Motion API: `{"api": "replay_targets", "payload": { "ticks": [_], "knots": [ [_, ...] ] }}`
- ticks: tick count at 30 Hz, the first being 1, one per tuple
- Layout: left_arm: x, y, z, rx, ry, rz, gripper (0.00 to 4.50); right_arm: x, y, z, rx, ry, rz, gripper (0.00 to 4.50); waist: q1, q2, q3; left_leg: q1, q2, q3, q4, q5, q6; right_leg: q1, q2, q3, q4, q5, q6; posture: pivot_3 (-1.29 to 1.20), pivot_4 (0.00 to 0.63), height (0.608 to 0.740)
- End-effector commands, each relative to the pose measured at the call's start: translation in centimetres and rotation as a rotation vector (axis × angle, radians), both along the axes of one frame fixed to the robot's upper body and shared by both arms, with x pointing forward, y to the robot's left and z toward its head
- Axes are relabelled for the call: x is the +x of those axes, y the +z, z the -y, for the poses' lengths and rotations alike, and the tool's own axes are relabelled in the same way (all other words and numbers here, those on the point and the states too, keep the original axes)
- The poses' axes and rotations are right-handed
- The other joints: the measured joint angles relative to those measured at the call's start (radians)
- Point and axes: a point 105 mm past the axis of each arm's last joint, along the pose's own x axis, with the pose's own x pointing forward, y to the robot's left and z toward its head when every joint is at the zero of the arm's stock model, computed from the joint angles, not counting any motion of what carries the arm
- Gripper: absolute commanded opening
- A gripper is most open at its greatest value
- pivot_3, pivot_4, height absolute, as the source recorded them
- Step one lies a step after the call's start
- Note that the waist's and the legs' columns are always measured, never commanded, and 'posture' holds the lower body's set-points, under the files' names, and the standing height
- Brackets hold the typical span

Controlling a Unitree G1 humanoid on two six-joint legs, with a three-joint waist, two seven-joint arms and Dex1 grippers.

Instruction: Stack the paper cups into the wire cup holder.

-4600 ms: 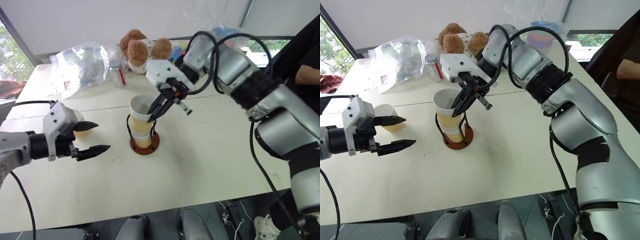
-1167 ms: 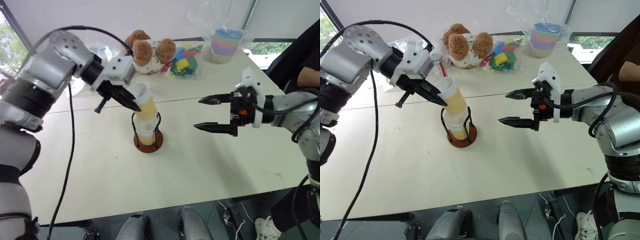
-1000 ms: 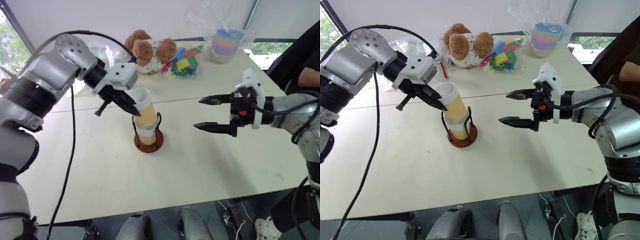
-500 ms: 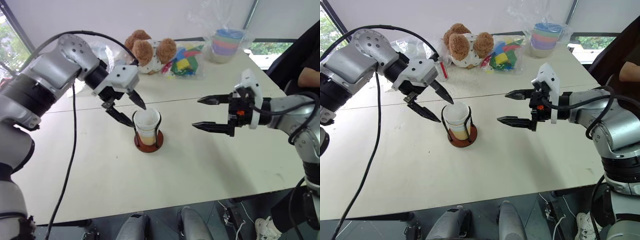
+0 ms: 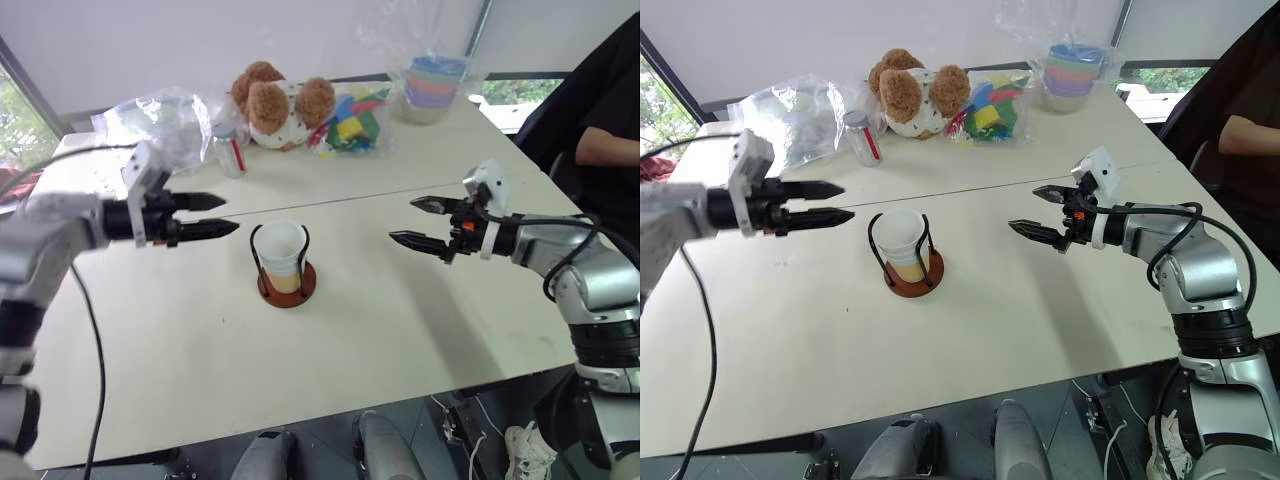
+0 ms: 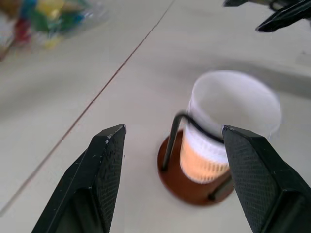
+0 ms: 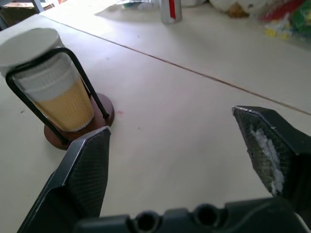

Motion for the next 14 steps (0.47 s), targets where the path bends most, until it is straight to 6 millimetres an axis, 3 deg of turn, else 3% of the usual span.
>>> {"api": "replay_targets", "payload": {
  "ticks": [1, 6, 14],
  "knots": [
    [-1.9, 1.9, -1.2, -0.031, 0.191, 0.163, 3.21, 0.4, 0.4, 0.1, 0.020, -0.012, 0.028, 4.38, 0.015, 0.000, 0.000, 0.000, 0.000, 0.000, 0.000, 0.000, 0.000, 0.000, 0.000, 0.000, -0.003, 0.000, -0.001, 0.00, 0.150, 0.740],
    [-3.9, -2.5, -1.9, -0.084, 0.494, 0.166, 3.21, 1.3, -1.3, 0.4, 0.003, -0.038, -0.015, 4.38, 0.054, 0.001, -0.001, 0.009, 0.000, 0.001, -0.001, -0.002, 0.004, 0.013, 0.000, -0.001, -0.010, 0.003, -0.002, 0.00, 0.150, 0.740],
    [-4.8, -6.8, -1.3, -0.163, 0.621, 0.101, 3.21, 1.6, -2.0, 0.4, -0.010, -0.042, -0.022, 4.38, 0.070, 0.000, -0.002, 0.015, 0.000, -0.001, -0.001, -0.003, 0.004, 0.024, 0.002, -0.003, -0.016, 0.006, -0.002, 0.00, 0.150, 0.740]
  ]
}}
